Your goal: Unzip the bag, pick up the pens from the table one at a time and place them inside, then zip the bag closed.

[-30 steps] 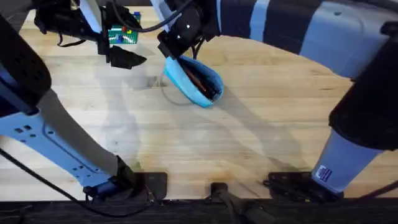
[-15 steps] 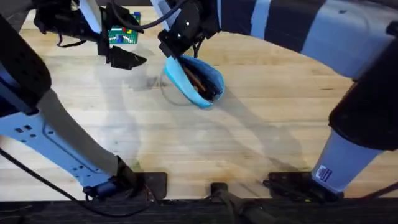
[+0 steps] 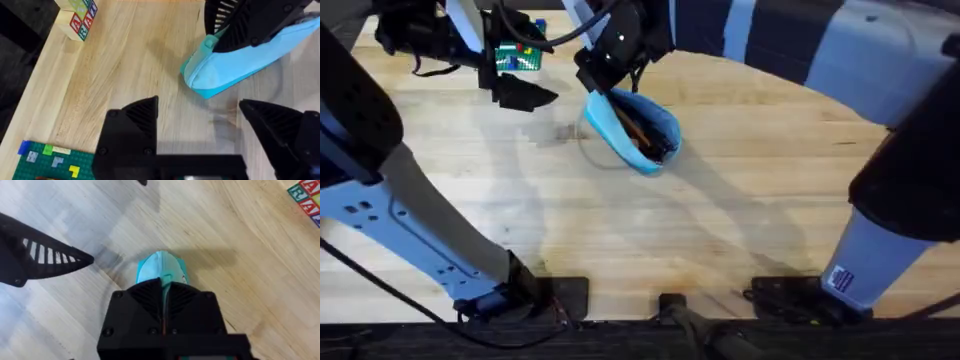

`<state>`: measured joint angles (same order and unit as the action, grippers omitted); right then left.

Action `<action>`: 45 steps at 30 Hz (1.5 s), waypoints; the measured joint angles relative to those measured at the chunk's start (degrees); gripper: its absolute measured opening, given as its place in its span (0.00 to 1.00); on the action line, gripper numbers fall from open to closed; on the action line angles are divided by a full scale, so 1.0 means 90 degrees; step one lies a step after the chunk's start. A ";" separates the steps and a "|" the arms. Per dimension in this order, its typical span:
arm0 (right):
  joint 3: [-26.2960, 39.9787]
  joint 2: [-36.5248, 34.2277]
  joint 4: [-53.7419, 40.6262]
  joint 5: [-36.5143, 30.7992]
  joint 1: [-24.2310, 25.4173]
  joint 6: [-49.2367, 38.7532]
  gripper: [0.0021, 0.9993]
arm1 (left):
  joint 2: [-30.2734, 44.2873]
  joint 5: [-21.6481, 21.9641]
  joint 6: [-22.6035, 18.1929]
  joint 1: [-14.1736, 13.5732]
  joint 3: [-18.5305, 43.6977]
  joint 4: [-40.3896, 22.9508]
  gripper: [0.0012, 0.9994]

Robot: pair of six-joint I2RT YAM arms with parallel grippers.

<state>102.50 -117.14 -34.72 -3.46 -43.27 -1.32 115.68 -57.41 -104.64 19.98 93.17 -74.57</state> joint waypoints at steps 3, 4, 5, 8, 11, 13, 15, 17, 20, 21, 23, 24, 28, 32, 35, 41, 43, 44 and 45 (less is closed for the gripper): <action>0.0000 0.0000 0.0000 0.0000 0.0000 0.0000 0.03 | 0.0017 -0.0032 -0.0022 -0.0075 0.0000 -0.0002 0.99; 0.0000 0.0000 0.0000 0.0000 0.0000 0.0000 0.03 | 0.0044 -0.0067 -0.0027 -0.0112 0.0000 -0.0005 0.99; 0.0000 0.0000 0.0000 0.0000 0.0000 0.0000 0.03 | 0.0094 -0.0125 -0.0044 -0.0154 0.0000 -0.0007 0.99; 0.0000 0.0002 0.0000 0.0000 0.0000 0.0000 0.03 | 0.0310 -0.0302 -0.0140 -0.0285 0.0000 -0.0023 0.99; 0.0000 0.0000 0.0000 0.0000 0.0000 0.0000 0.03 | 0.0505 -0.0391 -0.0255 -0.0426 0.0000 0.0029 0.99; 0.0000 0.0000 0.0000 0.0000 0.0000 0.0000 0.03 | 0.0569 -0.0441 -0.0306 -0.0528 0.0000 0.0102 0.99; 0.0000 0.0000 0.0000 0.0000 0.0000 0.0000 0.03 | 0.0599 -0.0482 -0.0337 -0.0629 0.0000 0.0139 0.99; 0.0002 0.0000 0.0000 0.0000 0.0000 0.0001 0.03 | 0.0605 -0.0499 -0.0358 -0.0718 0.0000 0.0175 0.99; 0.0002 0.0000 0.0000 0.0000 0.0000 0.0000 0.03 | 0.0605 -0.0510 -0.0380 -0.0835 0.0000 0.0240 0.99; 0.0002 0.0000 0.0000 0.0000 0.0000 0.0000 0.03 | 0.0605 -0.0510 -0.0381 -0.0863 0.0000 0.0251 0.99; 0.0002 0.0000 0.0000 0.0000 0.0000 0.0000 0.03 | 0.0607 -0.0515 -0.0383 -0.0901 0.0000 0.0289 0.99; 0.0002 0.0000 0.0000 0.0000 0.0000 0.0000 0.03 | 0.0605 -0.0521 -0.0381 -0.0913 0.0000 0.0311 0.99; 0.0005 0.0000 0.0000 0.0000 0.0000 0.0000 0.03 | 0.0605 -0.0527 -0.0381 -0.0927 0.0000 0.0452 0.99; 0.0007 0.0000 0.0000 0.0000 0.0000 0.0000 0.03 | 0.0612 -0.0532 -0.0379 -0.0927 0.0000 0.0457 0.99; 0.0010 0.0000 0.0000 0.0000 0.0000 0.0000 0.03 | 0.0701 -0.0672 -0.0376 -0.0927 0.0007 0.0459 0.99; 0.0010 0.0001 0.0000 -0.0003 0.0000 0.0000 0.03 | 0.1190 -0.0984 -0.0376 -0.0927 0.0012 0.0435 0.99; 0.0010 0.0000 0.0000 -0.0003 0.0000 0.0002 0.03 | 0.1322 -0.1029 -0.0375 -0.0927 0.0012 0.0427 0.99; 0.0010 0.0000 0.0000 -0.0003 0.0000 0.0001 0.03 | 0.1374 -0.1042 -0.0374 -0.0927 0.0012 0.0415 0.99; 0.0010 0.0000 0.0000 -0.0003 0.0000 0.0002 0.03 | 0.1401 -0.1052 -0.0374 -0.0927 0.0012 0.0399 0.99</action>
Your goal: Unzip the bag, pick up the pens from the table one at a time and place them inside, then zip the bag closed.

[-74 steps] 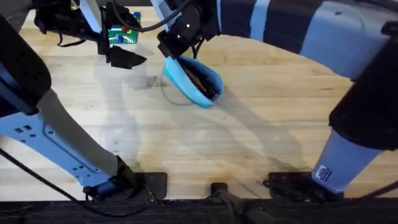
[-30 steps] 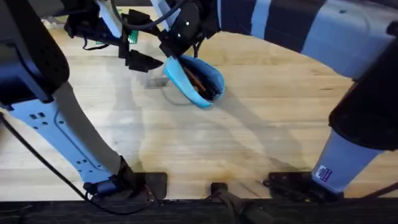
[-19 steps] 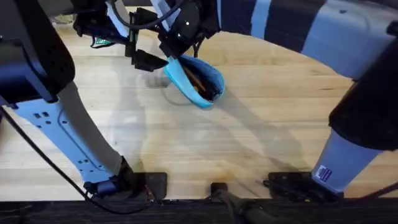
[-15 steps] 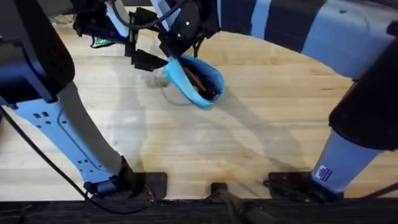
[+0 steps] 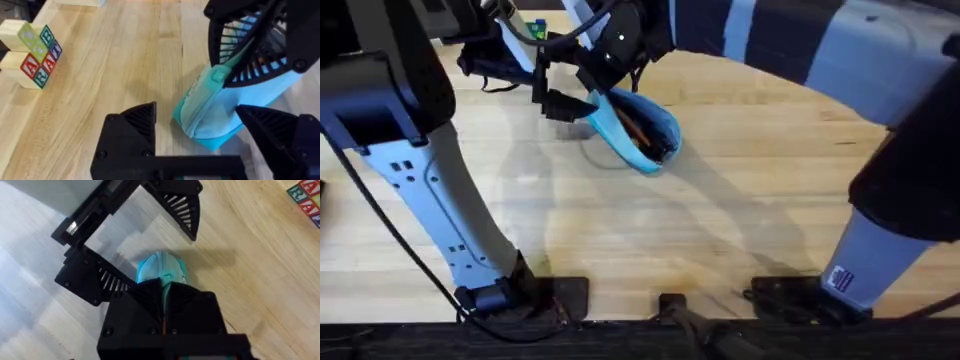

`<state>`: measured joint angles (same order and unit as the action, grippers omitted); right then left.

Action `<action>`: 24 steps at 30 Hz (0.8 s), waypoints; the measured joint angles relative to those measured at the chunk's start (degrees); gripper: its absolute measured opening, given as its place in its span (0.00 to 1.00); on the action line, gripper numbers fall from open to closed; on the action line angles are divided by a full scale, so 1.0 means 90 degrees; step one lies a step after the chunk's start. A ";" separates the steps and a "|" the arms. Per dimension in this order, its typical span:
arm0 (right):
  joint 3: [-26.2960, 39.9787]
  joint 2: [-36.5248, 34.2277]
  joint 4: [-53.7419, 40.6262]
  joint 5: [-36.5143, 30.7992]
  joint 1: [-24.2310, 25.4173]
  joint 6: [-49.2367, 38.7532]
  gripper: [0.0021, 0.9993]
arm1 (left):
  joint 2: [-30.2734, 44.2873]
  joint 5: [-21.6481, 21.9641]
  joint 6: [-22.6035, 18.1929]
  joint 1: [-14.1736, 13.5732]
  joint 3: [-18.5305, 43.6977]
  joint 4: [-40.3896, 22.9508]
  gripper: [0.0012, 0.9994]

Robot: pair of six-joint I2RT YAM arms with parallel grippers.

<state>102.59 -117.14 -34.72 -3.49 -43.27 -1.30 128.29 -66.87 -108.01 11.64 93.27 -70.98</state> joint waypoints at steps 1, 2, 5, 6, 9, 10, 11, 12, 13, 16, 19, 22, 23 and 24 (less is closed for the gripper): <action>0.0000 0.0000 0.0000 0.0000 0.0000 -0.0002 0.03 | 0.0010 -0.0002 0.0000 0.0000 0.0000 -0.0016 0.99; 0.0000 0.0000 0.0000 -0.0002 0.0000 -0.0001 0.03 | 0.0009 -0.0009 0.0000 0.0002 0.0000 -0.0022 0.99; 0.0000 0.0000 0.0000 -0.0007 0.0000 -0.0002 0.03 | 0.0008 -0.0056 0.0000 0.0001 0.0000 -0.0043 0.99; 0.0000 0.0000 0.0000 -0.0014 0.0000 -0.0002 0.03 | 0.0008 -0.0064 -0.0002 0.0002 0.0000 -0.0055 0.99; 0.0001 0.0000 0.0000 -0.0015 0.0000 -0.0002 0.03 | 0.0008 -0.0095 0.0000 0.0002 0.0000 -0.0070 0.99; 0.0000 0.0002 0.0000 -0.0017 0.0000 -0.0002 0.03 | 0.0008 -0.0097 0.0000 0.0002 0.0000 -0.0070 0.99; 0.0000 0.0000 0.0000 -0.0016 0.0000 -0.0002 0.03 | 0.0008 -0.0100 0.0000 0.0002 0.0000 -0.0068 0.99; 0.0000 0.0000 0.0000 -0.0017 0.0000 -0.0002 0.03 | 0.0008 -0.0099 0.0000 0.0002 0.0000 -0.0068 0.99; 0.0000 0.0000 0.0000 -0.0017 0.0000 -0.0002 0.03 | 0.0008 -0.0100 0.0000 0.0002 0.0000 -0.0068 0.99; 0.0000 0.0000 0.0000 -0.0017 0.0000 -0.0002 0.03 | 0.0008 -0.0100 0.0000 0.0002 0.0000 -0.0071 0.99; 0.0000 0.0000 0.0000 -0.0017 0.0000 -0.0002 0.03 | 0.0008 -0.0100 0.0000 0.0002 0.0000 -0.0069 0.99; 0.0002 0.0000 0.0000 -0.0017 0.0000 -0.0002 0.03 | 0.0008 -0.0100 0.0000 0.0002 0.0000 -0.0068 0.99; 0.0002 0.0000 0.0000 -0.0017 0.0000 -0.0002 0.03 | 0.0008 -0.0100 0.0000 0.0002 0.0000 -0.0068 0.99; 0.0002 0.0000 0.0000 -0.0017 0.0000 -0.0002 0.03 | 0.0008 -0.0100 0.0000 0.0002 0.0000 -0.0068 0.99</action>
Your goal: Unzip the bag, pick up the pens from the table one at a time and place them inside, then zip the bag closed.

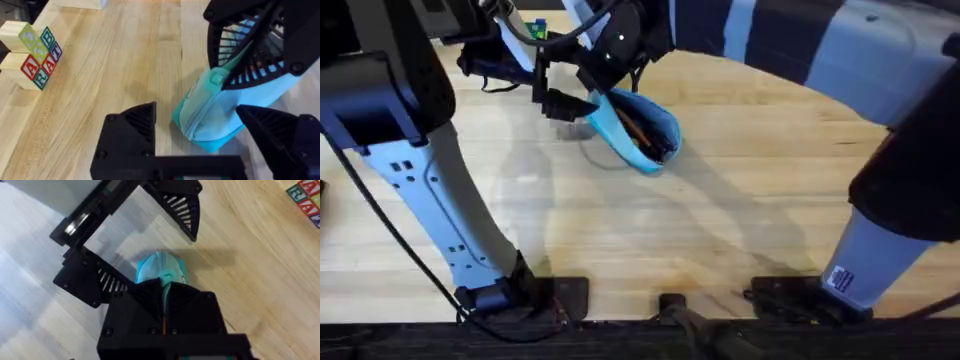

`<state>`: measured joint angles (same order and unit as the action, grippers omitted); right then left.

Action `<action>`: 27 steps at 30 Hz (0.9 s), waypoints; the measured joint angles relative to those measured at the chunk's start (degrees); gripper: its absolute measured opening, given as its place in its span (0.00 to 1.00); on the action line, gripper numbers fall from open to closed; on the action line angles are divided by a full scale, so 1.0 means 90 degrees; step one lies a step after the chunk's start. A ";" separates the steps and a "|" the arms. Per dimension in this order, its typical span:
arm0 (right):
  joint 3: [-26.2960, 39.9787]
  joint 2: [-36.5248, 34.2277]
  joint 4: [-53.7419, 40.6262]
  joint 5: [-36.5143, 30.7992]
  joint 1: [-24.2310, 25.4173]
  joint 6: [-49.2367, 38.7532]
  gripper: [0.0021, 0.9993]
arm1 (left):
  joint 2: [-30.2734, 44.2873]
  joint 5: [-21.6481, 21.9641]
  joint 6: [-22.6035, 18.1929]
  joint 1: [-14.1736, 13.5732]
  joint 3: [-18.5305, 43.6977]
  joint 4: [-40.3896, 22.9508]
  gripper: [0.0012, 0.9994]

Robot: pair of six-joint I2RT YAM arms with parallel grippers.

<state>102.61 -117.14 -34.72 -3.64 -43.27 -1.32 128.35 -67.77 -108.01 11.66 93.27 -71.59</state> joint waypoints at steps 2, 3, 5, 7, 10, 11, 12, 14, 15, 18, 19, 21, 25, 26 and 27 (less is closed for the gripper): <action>0.0000 0.0000 0.0000 0.0000 0.0000 0.0000 0.03 | 0.0000 0.0000 0.0000 0.0000 0.0000 0.0000 0.99; 0.0000 0.0001 0.0000 0.0000 0.0000 0.0000 0.03 | 0.0000 0.0000 -0.0001 0.0000 0.0000 -0.0001 0.99; 0.0000 0.0002 0.0000 0.0000 0.0000 0.0000 0.03 | 0.0000 0.0000 0.0000 0.0000 0.0000 0.0000 0.99; 0.0000 0.0000 0.0000 0.0000 0.0000 0.0000 0.03 | 0.0000 0.0000 -0.0001 0.0000 0.0000 -0.0001 0.99; 0.0000 0.0000 0.0000 0.0000 0.0000 0.0000 0.03 | 0.0000 0.0000 0.0000 0.0000 0.0000 -0.0001 0.99; 0.0000 0.0000 0.0000 0.0000 0.0000 0.0000 0.03 | 0.0000 0.0000 0.0000 0.0000 0.0000 0.0000 0.99; 0.0000 0.0000 0.0000 0.0000 0.0000 0.0000 0.03 | 0.0000 0.0000 -0.0002 0.0000 0.0000 0.0000 0.99; 0.0000 0.0000 0.0000 0.0000 0.0000 0.0000 0.03 | 0.0000 0.0000 -0.0002 0.0000 0.0000 0.0000 0.99; 0.0000 0.0000 0.0000 0.0000 0.0000 0.0000 0.03 | 0.0000 0.0000 0.0000 0.0000 0.0000 0.0000 1.00; 0.0000 0.0000 0.0000 0.0000 0.0000 0.0000 0.03 | 0.0000 -0.0002 0.0010 0.0000 0.0000 -0.0022 0.83; 0.0000 0.0000 0.0002 -0.0002 0.0000 0.0000 0.03 | 0.0000 0.0001 0.0007 0.0000 0.0000 -0.0024 0.76; 0.0000 0.0000 0.0002 -0.0009 0.0000 0.0000 0.03 | 0.0000 0.0002 0.0017 0.0000 0.0000 -0.0046 0.62; 0.0000 0.0000 0.0000 -0.0054 0.0010 0.0000 0.03 | 0.0000 -0.0005 0.0020 -0.0007 0.0000 -0.0067 0.27; 0.0000 0.0001 -0.0002 -0.0068 0.0012 0.0000 0.03 | 0.0000 -0.0005 0.0022 -0.0007 0.0000 -0.0056 0.22; 0.0000 0.0000 -0.0002 -0.0070 0.0012 0.0000 0.03 | 0.0000 -0.0005 0.0024 -0.0007 0.0000 -0.0053 0.16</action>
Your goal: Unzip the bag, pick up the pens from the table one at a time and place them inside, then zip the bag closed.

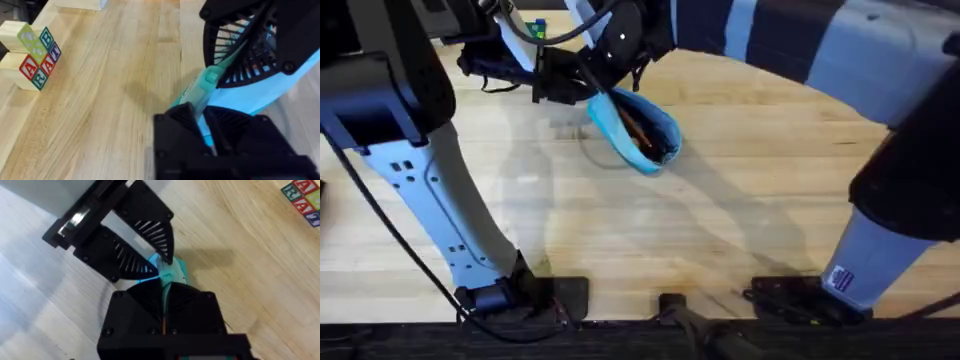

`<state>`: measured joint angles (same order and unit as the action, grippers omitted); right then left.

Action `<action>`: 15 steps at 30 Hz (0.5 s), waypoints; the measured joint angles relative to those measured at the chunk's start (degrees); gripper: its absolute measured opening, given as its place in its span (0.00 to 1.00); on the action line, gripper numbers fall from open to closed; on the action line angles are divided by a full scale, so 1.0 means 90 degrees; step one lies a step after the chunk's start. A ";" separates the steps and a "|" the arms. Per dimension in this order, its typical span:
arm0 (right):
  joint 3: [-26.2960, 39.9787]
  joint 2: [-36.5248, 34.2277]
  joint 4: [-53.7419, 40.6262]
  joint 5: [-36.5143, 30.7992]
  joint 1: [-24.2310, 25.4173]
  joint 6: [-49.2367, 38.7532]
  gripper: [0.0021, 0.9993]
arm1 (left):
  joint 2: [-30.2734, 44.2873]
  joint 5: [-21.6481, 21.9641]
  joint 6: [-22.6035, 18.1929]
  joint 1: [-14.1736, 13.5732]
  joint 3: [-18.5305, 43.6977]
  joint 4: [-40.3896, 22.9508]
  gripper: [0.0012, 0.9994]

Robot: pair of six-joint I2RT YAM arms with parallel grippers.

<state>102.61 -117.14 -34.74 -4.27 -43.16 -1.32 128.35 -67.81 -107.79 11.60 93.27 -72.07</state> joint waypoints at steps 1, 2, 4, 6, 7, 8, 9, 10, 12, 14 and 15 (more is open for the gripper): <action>0.0000 0.0000 0.0000 0.0000 0.0000 0.0000 0.03 | 0.0000 0.0002 -0.0002 0.0000 0.0000 -0.0010 0.10; 0.0000 0.0001 0.0002 -0.0002 0.0000 0.0000 0.03 | 0.0000 0.0005 -0.0001 0.0000 0.0000 -0.0016 0.06; 0.0000 0.0000 0.0000 -0.0005 0.0000 0.0000 0.03 | 0.0000 0.0007 0.0000 0.0000 0.0000 -0.0017 0.04; 0.0000 0.0001 0.0002 -0.0005 0.0000 0.0000 0.03 | 0.0000 0.0007 0.0000 0.0000 0.0000 -0.0019 0.04; 0.0000 0.0000 0.0000 -0.0005 0.0000 0.0000 0.03 | 0.0000 0.0005 0.0000 0.0000 0.0000 -0.0020 0.04; 0.0000 0.0000 0.0000 -0.0005 0.0000 -0.0002 0.03 | 0.0000 0.0007 0.0000 0.0000 0.0000 -0.0020 0.04; 0.0000 0.0001 -0.0005 -0.0005 0.0000 0.0000 0.03 | 0.0000 0.0007 0.0000 0.0000 0.0000 -0.0020 0.04; 0.0000 0.0000 -0.0006 -0.0006 0.0000 0.0000 0.03 | 0.0000 0.0006 0.0000 0.0000 0.0000 -0.0020 0.04; 0.0000 0.0000 -0.0015 -0.0005 0.0000 0.0000 0.03 | 0.0000 0.0007 0.0000 0.0000 0.0000 -0.0020 0.04; 0.0000 0.0000 -0.0026 -0.0005 0.0000 0.0000 0.03 | 0.0000 0.0007 0.0000 0.0000 0.0000 -0.0020 0.04; 0.0000 0.0000 -0.0034 -0.0005 0.0000 0.0000 0.03 | 0.0000 0.0007 0.0000 0.0000 0.0000 -0.0020 0.04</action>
<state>102.61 -117.14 -35.05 -4.32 -43.16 -1.32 128.35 -67.75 -107.79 11.60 93.27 -72.25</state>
